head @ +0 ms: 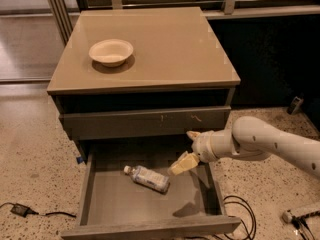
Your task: Pick blue plastic bottle from middle drawer and place on counter
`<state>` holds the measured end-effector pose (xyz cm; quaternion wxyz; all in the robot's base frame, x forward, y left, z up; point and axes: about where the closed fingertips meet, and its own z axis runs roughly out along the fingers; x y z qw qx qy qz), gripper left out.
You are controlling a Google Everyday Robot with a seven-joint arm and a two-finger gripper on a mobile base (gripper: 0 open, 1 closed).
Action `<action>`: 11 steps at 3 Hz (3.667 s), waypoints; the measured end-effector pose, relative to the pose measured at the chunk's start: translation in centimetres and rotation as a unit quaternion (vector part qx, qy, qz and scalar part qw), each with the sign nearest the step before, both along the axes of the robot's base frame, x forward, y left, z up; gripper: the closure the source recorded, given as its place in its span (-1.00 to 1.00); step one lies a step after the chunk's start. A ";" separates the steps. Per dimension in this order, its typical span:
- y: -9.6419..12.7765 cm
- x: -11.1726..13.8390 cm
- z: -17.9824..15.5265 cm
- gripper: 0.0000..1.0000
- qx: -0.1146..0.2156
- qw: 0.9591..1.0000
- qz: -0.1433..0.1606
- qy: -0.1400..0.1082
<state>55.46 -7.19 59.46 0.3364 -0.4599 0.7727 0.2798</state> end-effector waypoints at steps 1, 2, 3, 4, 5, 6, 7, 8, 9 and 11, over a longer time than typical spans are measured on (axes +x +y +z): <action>1.7 0.6 -4.4 -1.00 -0.016 0.999 -0.022 0.020; 2.9 1.2 -8.3 -1.00 -0.040 0.998 -0.037 0.010; 3.3 1.6 -9.0 -1.00 -0.051 0.997 -0.025 -0.060; 3.7 2.1 -9.1 -1.00 -0.056 0.992 -0.005 -0.114; 3.7 2.1 -9.1 -1.00 -0.056 0.992 -0.005 -0.114; 5.3 1.9 -9.9 -1.00 -0.072 0.991 0.012 -0.112; 7.6 1.4 -12.5 -1.00 -0.091 0.990 0.032 -0.100; 9.5 1.0 -15.1 -1.00 -0.103 0.990 0.044 -0.085; 10.7 0.7 -17.3 -1.00 -0.112 0.990 0.050 -0.071; 11.3 0.6 -21.3 -1.00 -0.126 0.989 0.044 -0.058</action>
Offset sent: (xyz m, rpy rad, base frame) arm 0.0206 0.0342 -0.1106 -0.1205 0.0015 -0.1061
